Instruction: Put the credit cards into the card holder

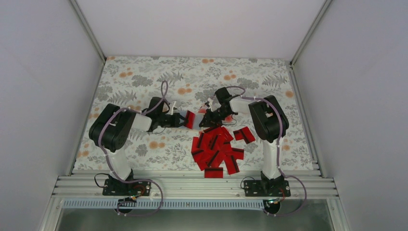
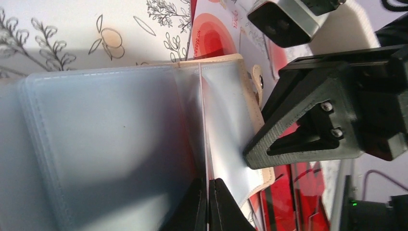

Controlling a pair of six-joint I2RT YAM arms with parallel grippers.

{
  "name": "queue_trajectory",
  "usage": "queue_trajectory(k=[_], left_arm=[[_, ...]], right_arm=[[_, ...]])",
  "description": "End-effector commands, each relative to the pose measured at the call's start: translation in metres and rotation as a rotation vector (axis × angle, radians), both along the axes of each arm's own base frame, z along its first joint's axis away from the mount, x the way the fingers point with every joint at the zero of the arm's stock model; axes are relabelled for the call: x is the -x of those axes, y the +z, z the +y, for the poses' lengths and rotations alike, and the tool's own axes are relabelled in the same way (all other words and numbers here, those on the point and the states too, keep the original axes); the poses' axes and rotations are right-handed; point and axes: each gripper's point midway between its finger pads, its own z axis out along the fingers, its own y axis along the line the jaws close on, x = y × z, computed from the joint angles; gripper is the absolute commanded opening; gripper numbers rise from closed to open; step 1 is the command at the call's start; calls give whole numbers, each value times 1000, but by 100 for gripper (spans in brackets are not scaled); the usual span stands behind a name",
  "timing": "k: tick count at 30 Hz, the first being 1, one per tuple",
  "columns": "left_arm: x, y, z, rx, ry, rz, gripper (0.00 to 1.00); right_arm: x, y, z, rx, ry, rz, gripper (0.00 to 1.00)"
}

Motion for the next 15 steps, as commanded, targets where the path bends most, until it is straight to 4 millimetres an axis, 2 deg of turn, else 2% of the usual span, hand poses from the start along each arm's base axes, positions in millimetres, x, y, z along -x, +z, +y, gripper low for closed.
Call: queue_trajectory(k=[1,8,15], left_arm=[[29,2,-14,173,-73,101,2],[39,-17,-14,126,-116,155,2],[40,-20,-23,153,-100,191,2]], right_arm=[[33,-71,-28,231,16,83,4],[30,-74,-24,218,12,81,4],[25,-75,-19,197,5,83,4]])
